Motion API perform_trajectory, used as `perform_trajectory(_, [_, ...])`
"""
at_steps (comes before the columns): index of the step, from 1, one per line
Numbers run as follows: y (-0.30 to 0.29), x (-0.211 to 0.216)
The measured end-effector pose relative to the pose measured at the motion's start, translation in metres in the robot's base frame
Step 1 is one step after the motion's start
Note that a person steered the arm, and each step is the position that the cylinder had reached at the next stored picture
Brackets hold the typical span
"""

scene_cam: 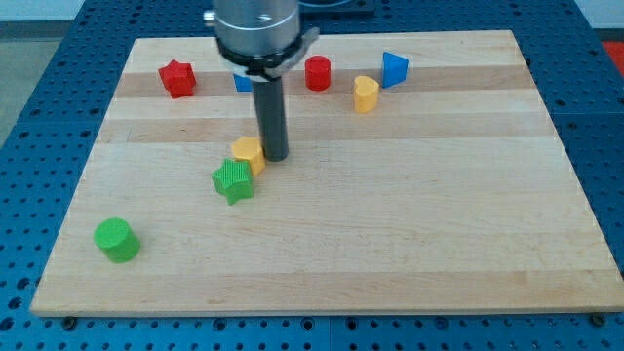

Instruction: Move the yellow heart diagonal to the red circle

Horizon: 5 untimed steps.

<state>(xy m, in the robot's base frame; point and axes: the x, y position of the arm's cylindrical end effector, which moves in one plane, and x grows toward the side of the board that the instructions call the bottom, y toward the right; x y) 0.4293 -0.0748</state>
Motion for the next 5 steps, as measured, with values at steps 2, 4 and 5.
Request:
perform_trajectory(2, [-0.030, 0.000])
perform_trajectory(4, [0.124, -0.041])
perform_trajectory(5, [0.208, -0.067])
